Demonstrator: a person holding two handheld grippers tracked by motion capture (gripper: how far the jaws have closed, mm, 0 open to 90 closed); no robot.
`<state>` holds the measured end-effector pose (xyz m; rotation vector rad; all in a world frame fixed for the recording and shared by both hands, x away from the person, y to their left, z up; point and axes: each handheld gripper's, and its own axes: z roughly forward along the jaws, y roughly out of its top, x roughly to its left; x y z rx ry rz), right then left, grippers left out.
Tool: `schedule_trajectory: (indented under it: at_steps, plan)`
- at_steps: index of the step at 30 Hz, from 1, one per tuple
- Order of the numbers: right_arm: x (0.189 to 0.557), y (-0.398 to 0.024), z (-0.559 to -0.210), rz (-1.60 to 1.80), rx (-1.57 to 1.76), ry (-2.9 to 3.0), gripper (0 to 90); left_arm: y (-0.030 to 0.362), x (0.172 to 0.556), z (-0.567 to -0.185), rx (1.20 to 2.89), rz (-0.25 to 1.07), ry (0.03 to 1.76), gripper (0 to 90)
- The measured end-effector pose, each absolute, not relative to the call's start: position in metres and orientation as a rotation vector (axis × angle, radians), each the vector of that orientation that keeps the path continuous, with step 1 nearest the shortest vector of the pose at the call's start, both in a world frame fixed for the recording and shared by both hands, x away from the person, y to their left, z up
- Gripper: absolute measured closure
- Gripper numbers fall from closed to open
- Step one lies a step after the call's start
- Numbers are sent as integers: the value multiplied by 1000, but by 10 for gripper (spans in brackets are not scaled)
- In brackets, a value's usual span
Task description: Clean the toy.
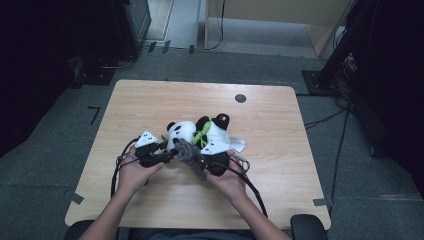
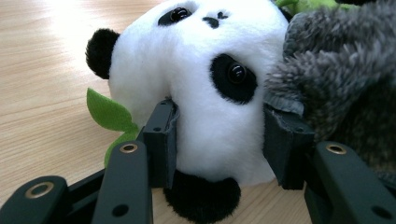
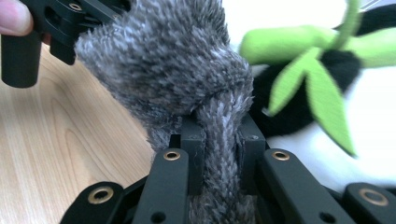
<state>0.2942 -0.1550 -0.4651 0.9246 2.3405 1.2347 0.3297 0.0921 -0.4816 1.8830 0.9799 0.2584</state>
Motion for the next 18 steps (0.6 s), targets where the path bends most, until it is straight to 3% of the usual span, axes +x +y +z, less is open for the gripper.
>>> schedule_trajectory:
  at_steps: [18]
  plan:
    - [279, -194, -451, 1164, 959, 2298, 793, 93, 330, -482, 1878, 247, 982, 507]
